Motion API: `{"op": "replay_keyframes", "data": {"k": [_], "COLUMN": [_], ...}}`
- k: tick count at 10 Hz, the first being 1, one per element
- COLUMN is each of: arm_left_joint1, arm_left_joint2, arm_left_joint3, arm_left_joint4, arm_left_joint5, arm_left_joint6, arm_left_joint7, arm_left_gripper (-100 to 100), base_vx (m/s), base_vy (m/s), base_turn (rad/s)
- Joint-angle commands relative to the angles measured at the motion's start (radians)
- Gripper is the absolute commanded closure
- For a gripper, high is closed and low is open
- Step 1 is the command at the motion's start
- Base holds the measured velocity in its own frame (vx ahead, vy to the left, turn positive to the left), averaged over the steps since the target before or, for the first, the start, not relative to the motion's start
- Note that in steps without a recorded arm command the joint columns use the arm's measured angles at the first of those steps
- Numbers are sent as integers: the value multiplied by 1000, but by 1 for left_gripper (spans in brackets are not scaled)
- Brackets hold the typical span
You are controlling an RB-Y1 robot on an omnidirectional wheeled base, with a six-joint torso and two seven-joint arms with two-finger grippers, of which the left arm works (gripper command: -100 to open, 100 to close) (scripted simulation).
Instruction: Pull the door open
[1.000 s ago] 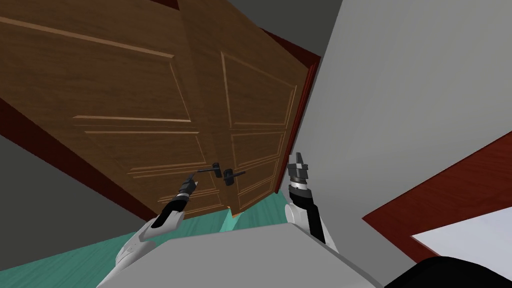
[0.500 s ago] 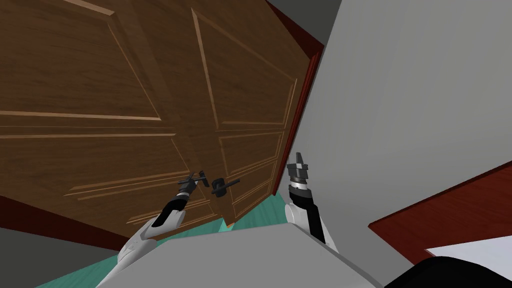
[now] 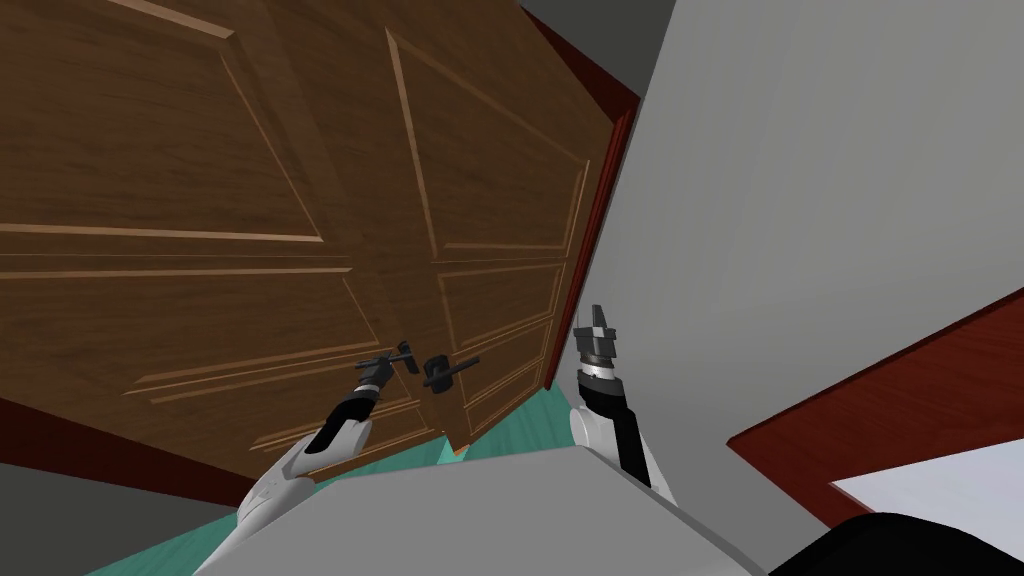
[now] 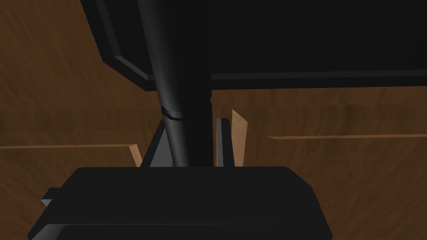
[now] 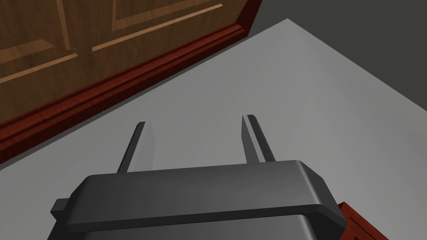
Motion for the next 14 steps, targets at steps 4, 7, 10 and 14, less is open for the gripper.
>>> {"op": "replay_keyframes", "data": {"k": [4, 7, 10, 14], "arm_left_joint1": [35, 64, 91, 112], "arm_left_joint2": [37, 65, 89, 115], "arm_left_joint3": [2, -29, -78, -115], "arm_left_joint4": [-4, -25, -56, -67], "arm_left_joint5": [3, 3, 1, -1], "arm_left_joint6": [-9, -27, -49, -71], "arm_left_joint7": [22, 56, 99, 133], "arm_left_gripper": [100, 100, 100, 100], "base_vx": [-122, -186, -214, -158], "base_vy": [45, 19, 66, 67], "base_turn": [-46, -117, -179, -134]}}
